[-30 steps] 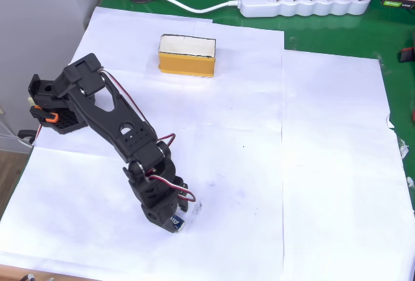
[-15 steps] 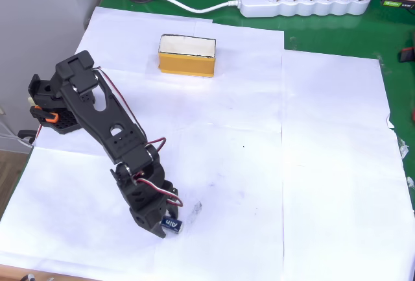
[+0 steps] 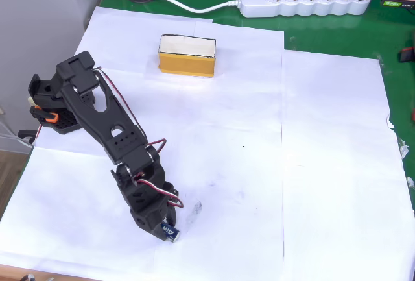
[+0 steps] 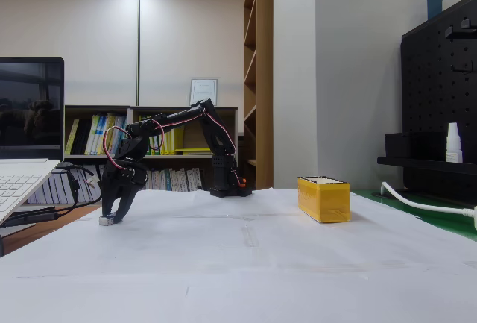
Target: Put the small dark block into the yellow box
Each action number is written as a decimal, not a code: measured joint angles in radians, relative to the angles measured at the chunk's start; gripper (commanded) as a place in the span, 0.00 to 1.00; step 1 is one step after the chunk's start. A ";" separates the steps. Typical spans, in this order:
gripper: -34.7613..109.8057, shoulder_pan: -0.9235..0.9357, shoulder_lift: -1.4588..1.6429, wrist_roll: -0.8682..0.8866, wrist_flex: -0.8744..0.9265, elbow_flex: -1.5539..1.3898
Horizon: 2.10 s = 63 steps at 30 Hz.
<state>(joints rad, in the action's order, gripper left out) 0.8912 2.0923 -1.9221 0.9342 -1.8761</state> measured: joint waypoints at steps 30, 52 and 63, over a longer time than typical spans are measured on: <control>0.24 -0.241 -0.617 0.295 0.709 -0.322; 0.24 -1.285 -1.045 0.877 0.653 -0.055; 0.24 -1.427 -0.778 0.844 0.549 -0.012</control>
<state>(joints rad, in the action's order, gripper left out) -0.5354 1.3146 -1.0784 1.4834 -1.8883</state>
